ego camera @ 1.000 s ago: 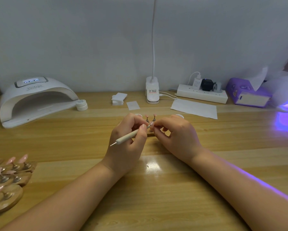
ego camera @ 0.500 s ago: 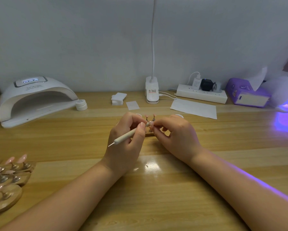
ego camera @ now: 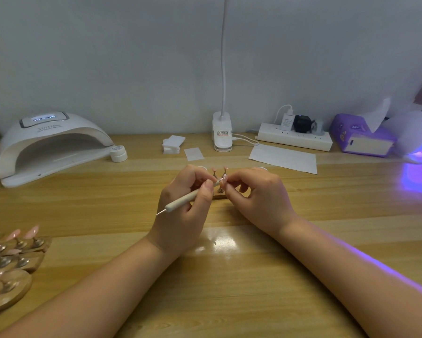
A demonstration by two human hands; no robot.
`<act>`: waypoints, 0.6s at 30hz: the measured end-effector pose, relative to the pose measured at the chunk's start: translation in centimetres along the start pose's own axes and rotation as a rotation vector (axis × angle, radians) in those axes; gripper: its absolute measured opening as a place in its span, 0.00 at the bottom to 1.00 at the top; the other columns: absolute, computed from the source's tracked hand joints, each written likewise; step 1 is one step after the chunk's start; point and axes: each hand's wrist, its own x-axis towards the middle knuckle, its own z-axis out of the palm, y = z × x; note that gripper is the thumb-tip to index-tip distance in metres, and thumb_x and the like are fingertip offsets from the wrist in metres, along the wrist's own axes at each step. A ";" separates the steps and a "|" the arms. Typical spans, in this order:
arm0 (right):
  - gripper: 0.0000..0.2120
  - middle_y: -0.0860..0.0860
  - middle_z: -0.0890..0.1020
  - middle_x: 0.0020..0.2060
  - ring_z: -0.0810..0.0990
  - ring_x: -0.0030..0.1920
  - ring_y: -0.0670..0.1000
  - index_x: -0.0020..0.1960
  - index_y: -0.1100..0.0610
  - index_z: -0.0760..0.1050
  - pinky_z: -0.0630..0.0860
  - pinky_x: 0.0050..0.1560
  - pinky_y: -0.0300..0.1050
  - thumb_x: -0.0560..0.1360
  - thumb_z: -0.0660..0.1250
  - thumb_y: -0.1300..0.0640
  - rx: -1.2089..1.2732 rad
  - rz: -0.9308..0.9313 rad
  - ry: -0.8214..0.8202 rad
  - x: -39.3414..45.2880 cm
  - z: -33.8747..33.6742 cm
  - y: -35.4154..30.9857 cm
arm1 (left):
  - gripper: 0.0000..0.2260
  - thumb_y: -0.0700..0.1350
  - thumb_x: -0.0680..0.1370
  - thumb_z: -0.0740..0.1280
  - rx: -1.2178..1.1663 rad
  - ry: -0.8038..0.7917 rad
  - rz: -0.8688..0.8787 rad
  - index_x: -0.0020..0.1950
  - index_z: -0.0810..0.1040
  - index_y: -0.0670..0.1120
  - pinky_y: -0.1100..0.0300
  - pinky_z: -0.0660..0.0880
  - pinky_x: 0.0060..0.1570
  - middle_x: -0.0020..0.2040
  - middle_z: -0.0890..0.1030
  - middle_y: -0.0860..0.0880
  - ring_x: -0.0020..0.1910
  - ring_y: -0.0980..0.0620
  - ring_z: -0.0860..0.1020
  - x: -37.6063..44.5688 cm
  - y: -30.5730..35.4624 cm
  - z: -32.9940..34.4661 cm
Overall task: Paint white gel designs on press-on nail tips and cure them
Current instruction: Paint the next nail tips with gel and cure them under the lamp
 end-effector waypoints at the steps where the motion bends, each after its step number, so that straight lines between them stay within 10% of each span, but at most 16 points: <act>1: 0.02 0.46 0.83 0.37 0.77 0.36 0.48 0.45 0.55 0.83 0.76 0.39 0.50 0.74 0.71 0.59 -0.003 -0.002 -0.003 0.0 0.0 0.0 | 0.06 0.49 0.76 0.60 0.002 -0.005 -0.002 0.46 0.75 0.49 0.50 0.76 0.40 0.40 0.79 0.51 0.40 0.49 0.79 0.0 0.0 0.0; 18: 0.03 0.47 0.84 0.38 0.79 0.37 0.50 0.46 0.56 0.83 0.76 0.39 0.53 0.74 0.71 0.59 0.000 -0.020 -0.016 0.0 0.1 0.1 | 0.11 0.50 0.76 0.60 0.023 -0.037 -0.022 0.46 0.77 0.45 0.51 0.75 0.40 0.38 0.79 0.49 0.39 0.50 0.78 0.0 -0.1 0.1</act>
